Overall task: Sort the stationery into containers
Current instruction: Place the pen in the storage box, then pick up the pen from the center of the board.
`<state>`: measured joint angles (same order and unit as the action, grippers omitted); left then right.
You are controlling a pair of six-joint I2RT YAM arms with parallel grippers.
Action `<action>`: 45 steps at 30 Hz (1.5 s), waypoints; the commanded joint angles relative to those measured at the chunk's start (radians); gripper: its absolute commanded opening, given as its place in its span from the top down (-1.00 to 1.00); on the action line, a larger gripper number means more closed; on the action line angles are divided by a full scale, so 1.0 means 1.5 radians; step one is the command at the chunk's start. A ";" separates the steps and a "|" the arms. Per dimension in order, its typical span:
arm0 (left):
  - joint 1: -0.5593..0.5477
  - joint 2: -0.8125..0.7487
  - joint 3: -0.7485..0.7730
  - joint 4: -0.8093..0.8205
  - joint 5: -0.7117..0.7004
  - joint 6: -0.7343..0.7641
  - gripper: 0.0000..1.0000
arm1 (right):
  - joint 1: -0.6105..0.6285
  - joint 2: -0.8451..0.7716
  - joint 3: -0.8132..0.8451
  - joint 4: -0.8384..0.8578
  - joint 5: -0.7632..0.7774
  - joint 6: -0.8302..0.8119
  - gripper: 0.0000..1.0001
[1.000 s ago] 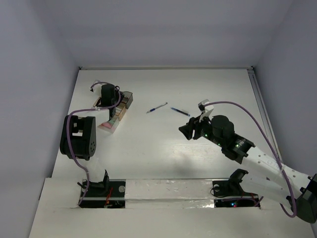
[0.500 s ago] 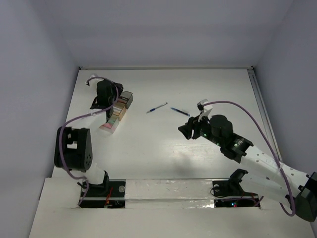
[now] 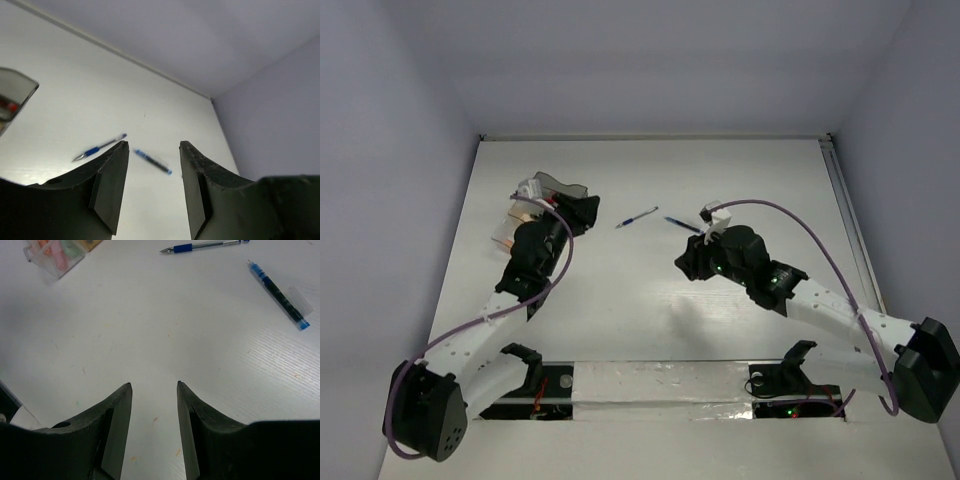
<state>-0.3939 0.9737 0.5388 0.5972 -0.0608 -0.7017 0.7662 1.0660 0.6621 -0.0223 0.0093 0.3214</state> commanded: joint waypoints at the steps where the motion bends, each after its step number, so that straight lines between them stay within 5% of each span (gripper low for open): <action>1: -0.009 -0.066 -0.057 0.031 0.040 0.051 0.15 | -0.008 0.040 0.059 -0.002 0.018 0.000 0.07; 10: -0.009 -0.192 -0.177 -0.004 0.120 0.102 0.09 | -0.028 0.166 0.172 -0.064 0.058 -0.021 0.12; 20: -0.016 -0.246 -0.210 -0.013 0.127 0.110 0.09 | -0.085 0.365 0.437 -0.240 0.060 -0.157 0.16; 28: -0.022 -0.248 -0.213 -0.004 0.140 0.097 0.09 | -0.125 0.529 0.582 -0.368 -0.001 -0.263 0.42; 39: -0.022 -0.230 -0.211 -0.001 0.140 0.097 0.09 | -0.138 0.685 0.739 -0.426 -0.022 -0.350 0.05; 45: -0.022 -0.229 -0.210 -0.003 0.139 0.100 0.09 | -0.151 0.748 0.799 -0.452 -0.027 -0.364 0.02</action>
<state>-0.4198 0.6357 0.2226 0.5411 0.1322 -0.5575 0.5594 2.1651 1.7889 -0.6708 -0.0166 -0.1905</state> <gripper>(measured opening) 0.452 0.490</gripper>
